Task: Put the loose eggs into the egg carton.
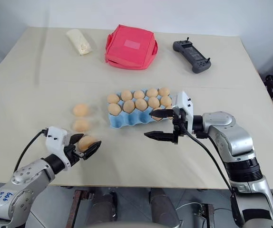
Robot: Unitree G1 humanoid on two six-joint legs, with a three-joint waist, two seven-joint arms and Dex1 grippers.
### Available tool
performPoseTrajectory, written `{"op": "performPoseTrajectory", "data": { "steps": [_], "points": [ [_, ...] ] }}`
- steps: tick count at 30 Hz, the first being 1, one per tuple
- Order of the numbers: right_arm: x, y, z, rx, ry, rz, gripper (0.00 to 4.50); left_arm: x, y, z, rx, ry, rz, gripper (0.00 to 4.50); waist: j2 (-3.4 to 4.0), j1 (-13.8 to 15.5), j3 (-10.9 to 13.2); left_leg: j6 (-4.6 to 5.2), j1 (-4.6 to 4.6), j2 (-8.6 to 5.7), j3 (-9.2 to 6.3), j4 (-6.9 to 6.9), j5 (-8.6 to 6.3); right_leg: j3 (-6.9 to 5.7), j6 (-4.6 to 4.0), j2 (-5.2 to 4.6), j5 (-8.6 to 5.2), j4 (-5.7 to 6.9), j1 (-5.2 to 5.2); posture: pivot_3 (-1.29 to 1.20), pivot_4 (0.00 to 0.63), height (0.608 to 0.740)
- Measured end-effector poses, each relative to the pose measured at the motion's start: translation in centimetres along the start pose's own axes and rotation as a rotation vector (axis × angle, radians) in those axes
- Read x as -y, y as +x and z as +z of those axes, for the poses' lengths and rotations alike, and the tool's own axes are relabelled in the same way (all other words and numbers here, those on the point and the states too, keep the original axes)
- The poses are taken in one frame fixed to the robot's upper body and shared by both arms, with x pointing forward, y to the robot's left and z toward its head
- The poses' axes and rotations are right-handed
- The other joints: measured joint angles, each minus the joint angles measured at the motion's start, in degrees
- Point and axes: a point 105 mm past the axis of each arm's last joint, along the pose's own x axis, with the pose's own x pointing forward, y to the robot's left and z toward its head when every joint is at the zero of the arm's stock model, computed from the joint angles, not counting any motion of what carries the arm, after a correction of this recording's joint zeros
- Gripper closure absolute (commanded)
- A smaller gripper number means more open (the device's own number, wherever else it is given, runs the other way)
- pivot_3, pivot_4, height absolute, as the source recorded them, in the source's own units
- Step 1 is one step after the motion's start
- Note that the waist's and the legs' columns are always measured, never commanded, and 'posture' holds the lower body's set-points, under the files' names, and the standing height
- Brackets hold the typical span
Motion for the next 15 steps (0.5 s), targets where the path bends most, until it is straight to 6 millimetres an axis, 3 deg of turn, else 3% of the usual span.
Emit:
{"op": "performPoseTrajectory", "data": {
  "steps": [7, 12, 15],
  "points": [
    [0.1, -0.1, -0.1, -0.001, 0.002, -0.018, 0.0, -0.1, 0.0, -0.2, -0.027, 0.036, -0.006, 2.66, 0.0, 0.0, 0.0, 0.0, 0.0, 0.0, 0.01, 0.0, 0.0, 0.01, 0.02, 0.0, 0.01, 0.0, 0.0, 0.0, 0.15, 0.74],
    [0.2, -0.1, -0.1, -0.001, 0.001, -0.027, 0.0, 0.2, 0.2, 0.2, -0.019, 0.042, -0.027, 2.75, 0.0, 0.0, 0.0, 0.0, 0.0, 0.0, 0.01, 0.0, 0.0, 0.01, 0.03, 0.0, 0.02, 0.0, 0.0, 0.0, 0.15, 0.74],
    [0.4, -0.1, 0.0, 0.001, -0.001, -0.038, 0.0, 1.0, 1.1, 2.5, 0.068, 0.058, -0.075, 2.75, 0.0, 0.2, 0.0, 0.01, 0.0, 0.0, -0.01, 0.03, 0.01, 0.0, 0.06, 0.0, 0.04, 0.0, 0.02, 0.0, 0.15, 0.74]
  ]
}}
